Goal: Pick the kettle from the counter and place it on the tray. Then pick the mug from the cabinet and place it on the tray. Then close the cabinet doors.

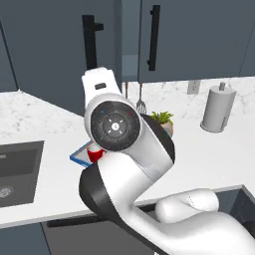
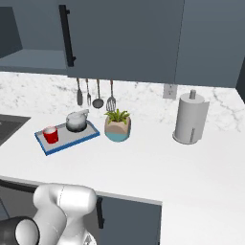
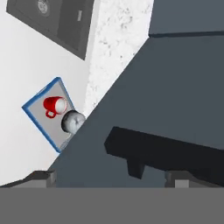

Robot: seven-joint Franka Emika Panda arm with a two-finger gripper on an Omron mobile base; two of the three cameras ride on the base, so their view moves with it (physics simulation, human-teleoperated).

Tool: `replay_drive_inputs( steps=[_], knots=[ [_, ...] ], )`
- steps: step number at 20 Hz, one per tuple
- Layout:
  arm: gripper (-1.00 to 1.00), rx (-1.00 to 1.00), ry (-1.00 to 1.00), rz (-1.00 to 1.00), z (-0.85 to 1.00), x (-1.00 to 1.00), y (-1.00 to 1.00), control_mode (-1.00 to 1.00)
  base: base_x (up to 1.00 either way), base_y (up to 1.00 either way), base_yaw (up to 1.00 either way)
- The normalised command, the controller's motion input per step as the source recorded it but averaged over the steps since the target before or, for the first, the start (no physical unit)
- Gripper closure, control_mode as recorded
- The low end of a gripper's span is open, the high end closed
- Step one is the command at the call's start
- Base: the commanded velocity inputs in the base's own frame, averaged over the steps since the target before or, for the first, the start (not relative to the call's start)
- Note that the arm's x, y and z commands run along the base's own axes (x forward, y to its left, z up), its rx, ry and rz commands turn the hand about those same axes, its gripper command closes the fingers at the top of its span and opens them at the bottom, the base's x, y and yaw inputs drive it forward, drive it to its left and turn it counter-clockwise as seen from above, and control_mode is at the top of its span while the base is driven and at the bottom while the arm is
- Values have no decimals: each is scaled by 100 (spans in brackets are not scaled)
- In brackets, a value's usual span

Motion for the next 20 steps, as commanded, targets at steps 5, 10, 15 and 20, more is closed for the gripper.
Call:
replay_drive_inputs(
  steps=[5,10,15,20],
  knots=[
    [-100,0,4,-15,-5,74,-61,-100,0,0,0],
    [-100,0,10,-2,-6,89,-47,-100,0,0,0],
    [-100,2,13,0,-10,92,-18,-100,0,0,0],
    [-100,1,8,0,-19,100,-20,-100,0,0,0]
  ],
)
